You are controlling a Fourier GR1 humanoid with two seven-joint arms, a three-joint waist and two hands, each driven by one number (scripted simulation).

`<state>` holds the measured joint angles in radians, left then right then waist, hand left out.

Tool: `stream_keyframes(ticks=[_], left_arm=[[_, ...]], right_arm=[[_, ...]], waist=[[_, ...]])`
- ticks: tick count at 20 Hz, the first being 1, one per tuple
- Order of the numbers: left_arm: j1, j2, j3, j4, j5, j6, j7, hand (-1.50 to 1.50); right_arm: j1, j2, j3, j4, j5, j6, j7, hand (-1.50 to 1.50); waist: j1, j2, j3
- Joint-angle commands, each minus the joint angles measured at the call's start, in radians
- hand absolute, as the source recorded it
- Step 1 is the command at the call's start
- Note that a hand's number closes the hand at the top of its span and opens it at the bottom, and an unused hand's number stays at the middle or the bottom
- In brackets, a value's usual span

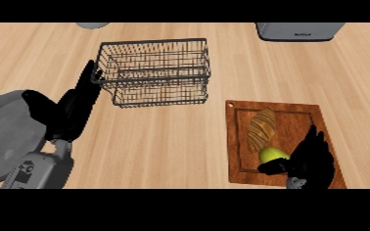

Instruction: Pick the pear from the cutting board and place it in the tiered basket

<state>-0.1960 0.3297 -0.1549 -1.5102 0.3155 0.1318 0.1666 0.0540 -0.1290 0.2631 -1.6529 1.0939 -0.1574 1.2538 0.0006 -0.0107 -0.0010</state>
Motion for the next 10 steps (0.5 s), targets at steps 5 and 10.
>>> stream_keyframes(ticks=[5, 10], left_arm=[[0.034, -0.071, -0.093, -0.004, -0.033, -0.002, 0.030, 0.00], [-0.010, -0.092, -0.079, 0.055, -0.036, -0.010, 0.015, 0.00]], right_arm=[[-0.077, 0.125, -0.046, 0.032, 0.144, 0.098, 0.228, -1.50], [-0.098, 0.128, -0.115, 0.096, 0.135, 0.058, 0.156, -1.50]], waist=[[0.003, 0.012, 0.000], [-0.006, 0.017, 0.001]])
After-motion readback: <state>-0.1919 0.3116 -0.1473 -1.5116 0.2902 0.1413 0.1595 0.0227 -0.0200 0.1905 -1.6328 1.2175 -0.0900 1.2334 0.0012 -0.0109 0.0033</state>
